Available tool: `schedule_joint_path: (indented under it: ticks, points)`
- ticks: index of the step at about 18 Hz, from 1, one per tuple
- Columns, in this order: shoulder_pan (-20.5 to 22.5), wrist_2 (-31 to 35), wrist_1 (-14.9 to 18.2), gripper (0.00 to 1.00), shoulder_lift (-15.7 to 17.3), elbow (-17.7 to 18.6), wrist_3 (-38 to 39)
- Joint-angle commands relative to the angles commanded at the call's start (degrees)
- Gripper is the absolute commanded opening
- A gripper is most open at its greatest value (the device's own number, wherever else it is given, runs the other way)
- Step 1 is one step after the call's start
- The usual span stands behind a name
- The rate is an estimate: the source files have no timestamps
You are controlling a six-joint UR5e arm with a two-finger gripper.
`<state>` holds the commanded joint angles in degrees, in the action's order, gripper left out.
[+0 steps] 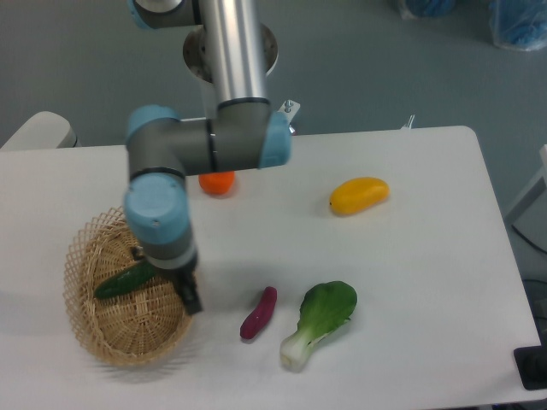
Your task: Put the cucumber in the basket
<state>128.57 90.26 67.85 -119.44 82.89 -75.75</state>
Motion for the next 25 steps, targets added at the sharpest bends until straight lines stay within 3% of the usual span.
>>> schedule_joint_path:
  ticks: [7, 14, 18, 25]
  points:
    - [8.3, 1.1, 0.2, 1.0, -4.0, -5.9, -8.8]
    - [13.9, 1.0, 2.4, 1.0, -8.7, -12.7, -9.7]
    - [15.6, 0.8, 2.2, 1.0, -9.9, -14.4, -15.1]
    - [17.6, -2.5, 2.0, 1.0, -12.0, -16.6, -15.6]
